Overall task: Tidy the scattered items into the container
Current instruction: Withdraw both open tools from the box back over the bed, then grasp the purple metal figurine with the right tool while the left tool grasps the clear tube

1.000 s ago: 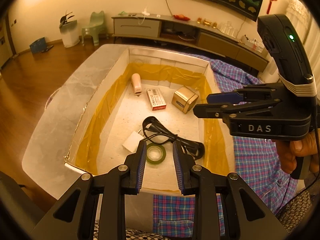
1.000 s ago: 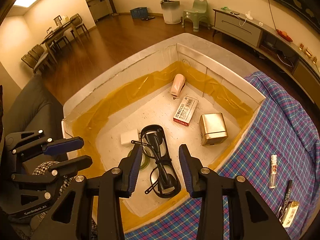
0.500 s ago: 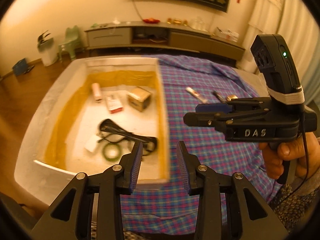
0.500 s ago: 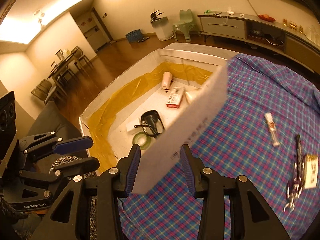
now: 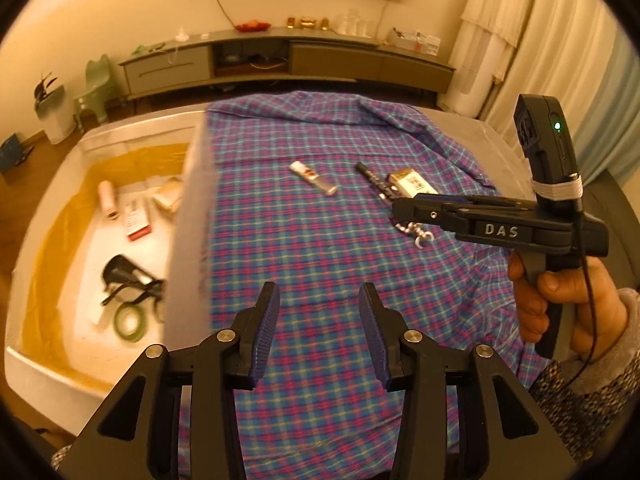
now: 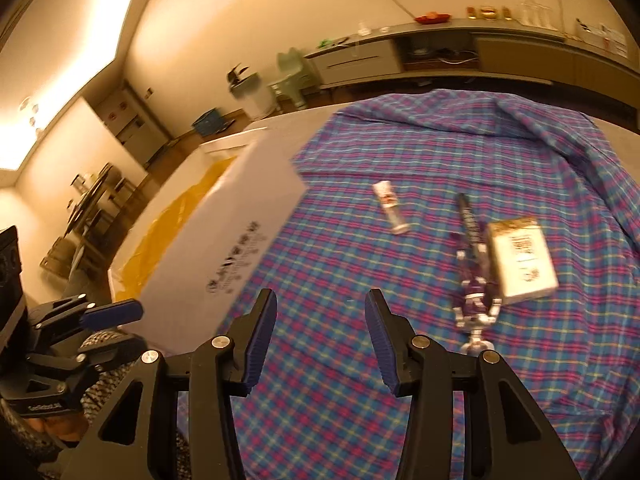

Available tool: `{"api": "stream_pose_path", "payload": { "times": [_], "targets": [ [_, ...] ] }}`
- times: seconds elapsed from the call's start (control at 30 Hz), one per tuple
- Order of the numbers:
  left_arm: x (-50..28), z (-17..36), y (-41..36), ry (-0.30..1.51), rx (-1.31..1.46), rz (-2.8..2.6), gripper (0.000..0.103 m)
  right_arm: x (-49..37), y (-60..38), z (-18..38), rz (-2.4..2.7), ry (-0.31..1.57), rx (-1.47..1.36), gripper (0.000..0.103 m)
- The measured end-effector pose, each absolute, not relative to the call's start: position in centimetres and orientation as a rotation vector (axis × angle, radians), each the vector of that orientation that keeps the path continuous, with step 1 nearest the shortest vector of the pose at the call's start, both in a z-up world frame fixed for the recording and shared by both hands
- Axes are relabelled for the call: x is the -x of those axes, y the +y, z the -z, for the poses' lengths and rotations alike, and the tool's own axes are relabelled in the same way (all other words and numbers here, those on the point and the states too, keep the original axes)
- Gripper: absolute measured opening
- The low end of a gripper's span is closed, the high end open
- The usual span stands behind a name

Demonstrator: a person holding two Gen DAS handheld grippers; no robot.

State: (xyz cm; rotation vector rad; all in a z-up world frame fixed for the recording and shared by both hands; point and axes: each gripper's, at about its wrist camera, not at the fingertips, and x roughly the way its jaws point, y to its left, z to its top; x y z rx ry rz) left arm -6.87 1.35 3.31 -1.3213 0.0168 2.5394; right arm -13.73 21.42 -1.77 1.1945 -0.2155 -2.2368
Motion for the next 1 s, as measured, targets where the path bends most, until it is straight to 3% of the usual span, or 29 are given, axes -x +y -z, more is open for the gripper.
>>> {"api": "stream_pose_path", "payload": {
  "times": [0.23, 0.63, 0.67, 0.77, 0.8, 0.93, 1.0],
  "targets": [
    [12.7, -1.6, 4.7, -0.069, 1.364, -2.518, 0.046, 15.6, 23.6, 4.5, 2.358, -0.087, -1.258, 0.051],
    [24.5, 4.9, 7.5, -0.216, 1.501, -2.576, 0.046, 18.9, 25.2, 9.1, 2.384, -0.058, -1.384, 0.051],
    [25.2, 5.6, 7.6, -0.222, 1.513, -2.577, 0.046, 18.9, 25.0, 9.1, 2.384, -0.038, -1.383, 0.050],
    [27.3, 7.6, 7.8, -0.218, 1.557, -2.601, 0.046, 18.6, 24.1, 9.0, 2.364, 0.000, -1.383, 0.033],
    [27.8, 8.2, 7.8, -0.222, 1.567, -2.603, 0.046, 18.5, 23.8, 8.9, 2.341, -0.008, -1.386, 0.033],
    [29.2, 9.6, 8.0, -0.205, 1.545, -2.648, 0.050, 18.1, 22.8, 8.9, 2.294, -0.003, -1.372, 0.034],
    [29.4, 9.8, 8.4, -0.156, 1.505, -2.670, 0.051, 18.1, 22.7, 9.1, 2.315, 0.008, -1.362, 0.043]
  ]
}}
